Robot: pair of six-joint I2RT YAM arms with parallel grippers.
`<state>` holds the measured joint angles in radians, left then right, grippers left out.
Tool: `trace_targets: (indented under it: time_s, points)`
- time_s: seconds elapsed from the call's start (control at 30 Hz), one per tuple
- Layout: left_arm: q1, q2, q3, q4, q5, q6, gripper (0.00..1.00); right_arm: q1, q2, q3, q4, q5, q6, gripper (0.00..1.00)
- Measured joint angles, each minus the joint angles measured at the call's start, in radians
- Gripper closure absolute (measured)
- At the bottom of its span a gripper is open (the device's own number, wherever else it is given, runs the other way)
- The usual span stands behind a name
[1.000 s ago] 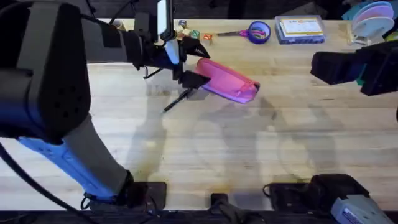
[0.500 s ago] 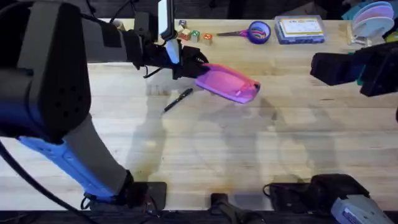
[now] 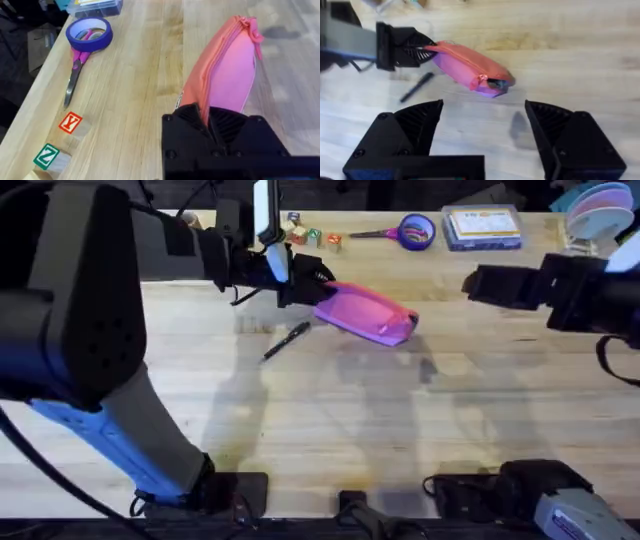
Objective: Unzip the bag, pick up the pens from the table one at a time and place them inside, then zip the bag closed.
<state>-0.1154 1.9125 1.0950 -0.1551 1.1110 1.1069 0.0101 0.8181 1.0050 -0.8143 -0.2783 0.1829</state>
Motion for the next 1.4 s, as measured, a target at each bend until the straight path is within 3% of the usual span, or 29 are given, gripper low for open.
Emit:
trace_targets:
  time_s: [0.3, 0.6, 0.63, 0.67, 0.7, 0.97, 1.4]
  points:
    - [0.0, 0.0, 0.0, 0.002, 0.001, 0.0, 0.956, 0.045, -0.001, 0.0, -0.018, 0.049, 0.317, 0.003]
    - [0.0, 0.0, 0.0, 0.003, 0.006, -0.001, 0.956, 0.182, -0.001, 0.0, -0.034, 0.143, 0.397, 0.003]
    - [0.0, 0.0, 0.0, 0.003, 0.007, -0.001, 0.956, 0.287, -0.001, 0.0, -0.035, 0.206, 0.408, 0.004]
    - [0.0, 0.0, 0.0, 0.002, 0.007, -0.003, 0.957, 0.317, -0.001, 0.0, -0.037, 0.229, 0.417, 0.003]
    - [0.0, 0.0, 0.0, 0.003, 0.008, -0.004, 0.957, 0.505, 0.034, 0.0, -0.012, 0.308, 0.48, 0.003]
    - [0.0, 0.0, 0.0, 0.003, 0.008, -0.004, 0.957, 0.526, 0.138, 0.0, -0.019, 0.309, 0.533, 0.003]
    - [0.0, 0.0, 0.0, 0.003, 0.008, -0.004, 0.957, 0.609, 0.24, 0.0, -0.024, 0.487, 0.775, 0.003]
